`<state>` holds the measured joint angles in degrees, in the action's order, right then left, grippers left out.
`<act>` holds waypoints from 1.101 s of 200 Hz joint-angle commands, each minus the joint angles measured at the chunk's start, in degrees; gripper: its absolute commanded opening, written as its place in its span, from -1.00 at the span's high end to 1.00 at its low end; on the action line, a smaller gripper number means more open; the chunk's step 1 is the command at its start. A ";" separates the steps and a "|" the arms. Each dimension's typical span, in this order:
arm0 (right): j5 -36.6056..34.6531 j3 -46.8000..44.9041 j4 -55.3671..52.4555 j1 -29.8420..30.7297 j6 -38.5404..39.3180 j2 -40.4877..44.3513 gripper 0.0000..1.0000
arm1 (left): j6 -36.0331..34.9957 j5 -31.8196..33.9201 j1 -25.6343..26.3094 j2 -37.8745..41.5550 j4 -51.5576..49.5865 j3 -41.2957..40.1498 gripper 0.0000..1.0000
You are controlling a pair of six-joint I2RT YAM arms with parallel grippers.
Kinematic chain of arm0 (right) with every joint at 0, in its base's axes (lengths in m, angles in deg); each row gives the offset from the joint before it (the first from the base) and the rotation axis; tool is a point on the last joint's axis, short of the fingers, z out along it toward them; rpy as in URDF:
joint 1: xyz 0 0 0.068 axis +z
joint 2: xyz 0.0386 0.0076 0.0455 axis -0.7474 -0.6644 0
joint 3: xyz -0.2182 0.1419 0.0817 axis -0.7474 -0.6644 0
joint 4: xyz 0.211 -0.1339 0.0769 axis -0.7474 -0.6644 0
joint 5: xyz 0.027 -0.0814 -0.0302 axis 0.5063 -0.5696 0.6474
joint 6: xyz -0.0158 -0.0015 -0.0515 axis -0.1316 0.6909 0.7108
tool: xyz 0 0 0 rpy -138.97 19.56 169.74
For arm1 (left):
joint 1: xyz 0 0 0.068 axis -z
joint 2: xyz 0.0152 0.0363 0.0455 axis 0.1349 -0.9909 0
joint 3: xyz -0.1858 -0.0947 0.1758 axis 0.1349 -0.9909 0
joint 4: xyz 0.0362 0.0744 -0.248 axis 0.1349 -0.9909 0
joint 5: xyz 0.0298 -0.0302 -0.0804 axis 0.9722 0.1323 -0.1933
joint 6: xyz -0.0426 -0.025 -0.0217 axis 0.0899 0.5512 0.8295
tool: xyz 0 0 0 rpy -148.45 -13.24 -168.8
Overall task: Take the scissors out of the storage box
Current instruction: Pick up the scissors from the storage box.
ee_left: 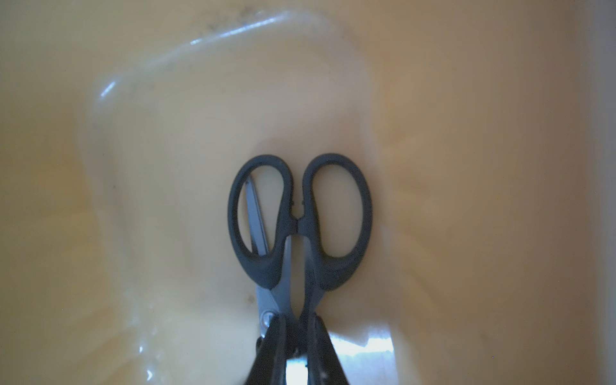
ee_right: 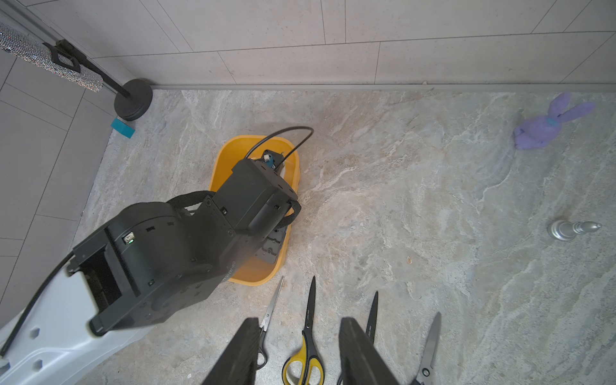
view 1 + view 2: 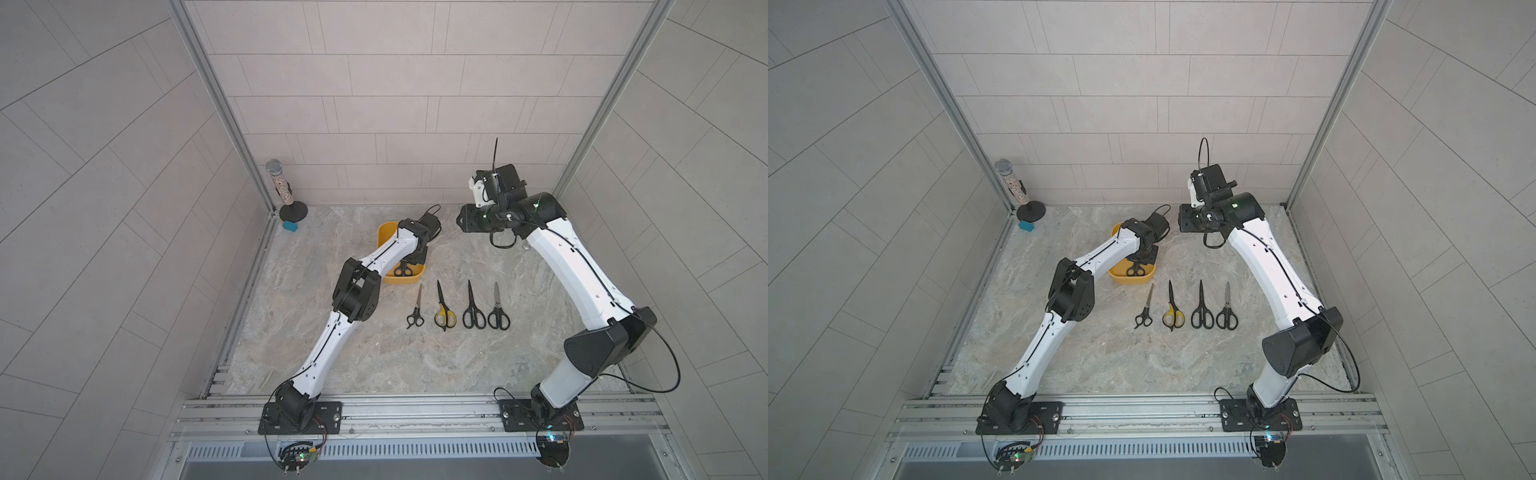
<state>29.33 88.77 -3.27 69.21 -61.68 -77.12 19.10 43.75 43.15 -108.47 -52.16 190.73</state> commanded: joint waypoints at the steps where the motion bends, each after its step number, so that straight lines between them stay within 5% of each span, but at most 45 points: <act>1: -0.10 -0.27 -0.53 -0.10 0.17 0.53 0.11 | 1.54 -3.69 -0.48 -5.07 -4.84 -1.06 0.84; 56: 0.16 0.54 -0.34 -0.13 0.02 0.41 0.11 | 1.11 -2.14 -1.37 -5.51 -7.17 -1.01 1.00; 105: 0.08 0.48 -0.16 -0.13 0.01 0.41 0.11 | -0.79 2.48 -1.47 10.00 5.47 -9.00 1.00; 157: 0.55 0.78 0.21 -0.10 -0.11 0.39 0.11 | -0.99 3.46 -1.43 12.31 2.37 -7.30 1.00; 190: 0.51 1.00 0.21 -0.12 -0.06 0.42 0.11 | -0.30 2.22 -1.43 18.46 2.29 -11.96 1.00; 220: 0.46 1.36 0.21 -0.10 0.25 0.32 0.11 | -0.61 0.49 -0.68 30.90 6.02 -26.93 1.00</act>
<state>29.92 88.77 -3.23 69.21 -61.68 -77.12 18.64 45.32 41.82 -88.12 -47.40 172.68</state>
